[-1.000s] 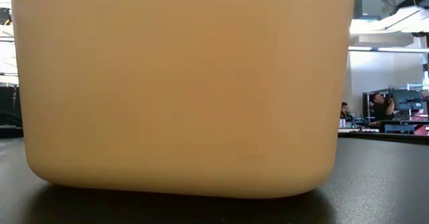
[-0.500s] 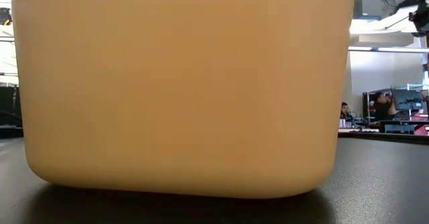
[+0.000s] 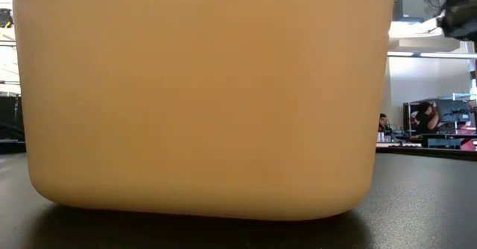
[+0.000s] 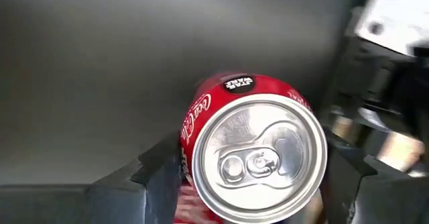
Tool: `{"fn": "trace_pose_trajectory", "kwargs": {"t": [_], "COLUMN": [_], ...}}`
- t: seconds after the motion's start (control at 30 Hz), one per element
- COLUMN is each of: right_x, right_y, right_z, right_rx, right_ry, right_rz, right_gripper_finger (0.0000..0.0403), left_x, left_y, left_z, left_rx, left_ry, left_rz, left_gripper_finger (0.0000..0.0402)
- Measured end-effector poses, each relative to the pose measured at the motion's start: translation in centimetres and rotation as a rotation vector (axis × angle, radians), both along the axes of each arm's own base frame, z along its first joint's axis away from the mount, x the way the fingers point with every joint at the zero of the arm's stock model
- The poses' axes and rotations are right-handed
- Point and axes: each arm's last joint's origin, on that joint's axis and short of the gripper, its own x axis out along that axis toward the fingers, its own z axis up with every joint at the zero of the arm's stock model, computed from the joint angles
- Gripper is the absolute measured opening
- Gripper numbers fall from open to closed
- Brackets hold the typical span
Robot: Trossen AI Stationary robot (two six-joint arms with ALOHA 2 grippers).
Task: Sort soda cans
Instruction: Put the red soda can into the yellow bin
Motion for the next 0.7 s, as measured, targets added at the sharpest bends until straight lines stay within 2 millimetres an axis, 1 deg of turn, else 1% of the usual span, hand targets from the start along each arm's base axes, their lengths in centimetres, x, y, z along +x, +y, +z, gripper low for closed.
{"fn": "trace_pose_trajectory", "kwargs": {"t": [0.07,0.2,0.4,0.63,0.7], "right_x": [0.8,3.1,7.5,13.2,14.5], "right_y": [0.1,0.5,1.2,2.4,2.8], "right_z": [1.0,3.2,7.2,12.0,13.1], "right_rx": [-0.019,-0.054,-0.138,-0.234,-0.263], "right_ry": [-0.048,-0.073,-0.049,-0.147,-0.176], "right_rz": [0.014,0.085,0.229,0.410,0.459], "right_gripper_finger": [0.0264,0.0264,0.0264,0.0263,0.0263], "left_x": [-0.1,-0.1,-0.1,-0.2,-0.2], "left_y": [0.1,0.2,0.2,0.2,0.2], "left_z": [0.1,0.1,0.1,-0.1,-0.2], "left_rx": [-0.004,0.003,0.003,0.003,0.001], "left_ry": [-0.008,-0.010,-0.010,0.008,0.011], "left_rz": [0.016,0.041,0.043,0.045,0.045], "left_gripper_finger": [0.0368,0.0368,0.0368,0.0368,0.0368]}}
